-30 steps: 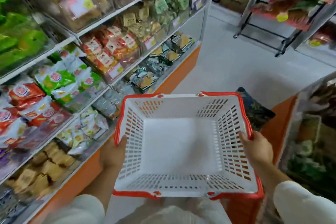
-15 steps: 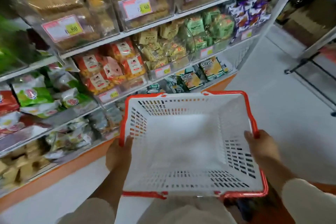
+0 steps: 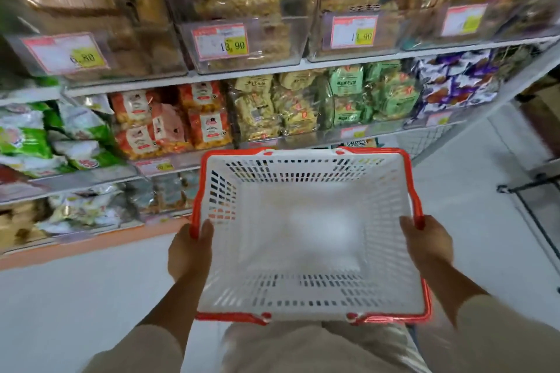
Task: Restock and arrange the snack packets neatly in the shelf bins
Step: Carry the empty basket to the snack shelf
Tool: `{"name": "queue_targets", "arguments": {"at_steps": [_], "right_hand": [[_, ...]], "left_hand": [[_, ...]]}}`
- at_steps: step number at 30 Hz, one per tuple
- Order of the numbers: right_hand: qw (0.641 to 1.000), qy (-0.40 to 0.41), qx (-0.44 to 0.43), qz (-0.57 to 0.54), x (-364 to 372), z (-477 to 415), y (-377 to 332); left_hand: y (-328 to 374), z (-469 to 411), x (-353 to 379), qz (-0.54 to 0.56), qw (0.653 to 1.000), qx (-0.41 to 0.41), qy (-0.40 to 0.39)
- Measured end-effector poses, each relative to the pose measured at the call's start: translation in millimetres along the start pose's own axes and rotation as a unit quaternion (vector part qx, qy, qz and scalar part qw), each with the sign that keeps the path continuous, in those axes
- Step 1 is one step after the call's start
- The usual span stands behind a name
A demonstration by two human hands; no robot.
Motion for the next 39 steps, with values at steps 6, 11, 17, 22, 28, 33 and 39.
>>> {"name": "queue_targets", "arguments": {"at_steps": [6, 11, 17, 22, 28, 33, 39], "right_hand": [[0.992, -0.071, -0.076, 0.072, 15.0, -74.6, -30.5], [0.967, -0.154, -0.129, 0.156, 48.9, -150.4, -31.5], [0.949, -0.184, -0.159, 0.2, 78.1, -209.8, -18.1], [0.954, -0.164, -0.12, 0.222, 124.1, -232.6, 31.0], [0.956, -0.166, -0.074, 0.228, 217.8, -255.8, 84.7], [0.965, -0.168, -0.046, 0.197, 299.5, -293.9, 113.8], [0.972, -0.15, -0.066, 0.169, 370.0, -331.7, 134.8]], "left_hand": [[8.3, 30.1, 35.6, -0.012, 0.996, -0.063, 0.053], [12.2, 67.0, 84.8, -0.029, 0.983, -0.153, 0.095], [15.9, 98.2, 136.4, -0.053, 0.967, -0.218, 0.119], [-20.1, 83.1, 187.4, -0.065, 0.97, -0.212, 0.096], [-80.3, 48.8, 256.8, -0.08, 0.977, -0.185, 0.07], [-130.6, 24.8, 332.7, -0.071, 0.978, -0.183, 0.073], [-169.4, -21.8, 409.6, -0.068, 0.984, -0.145, 0.079]]}}
Point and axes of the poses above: each hand's wrist, its own z-axis away from the middle knuckle, its own x-axis out of the palm, y = z × x, the point moved 10 cm from there along -z, towards the middle knuckle, and after that the axes turned 11 degrees about x, right-handed, at the moved point
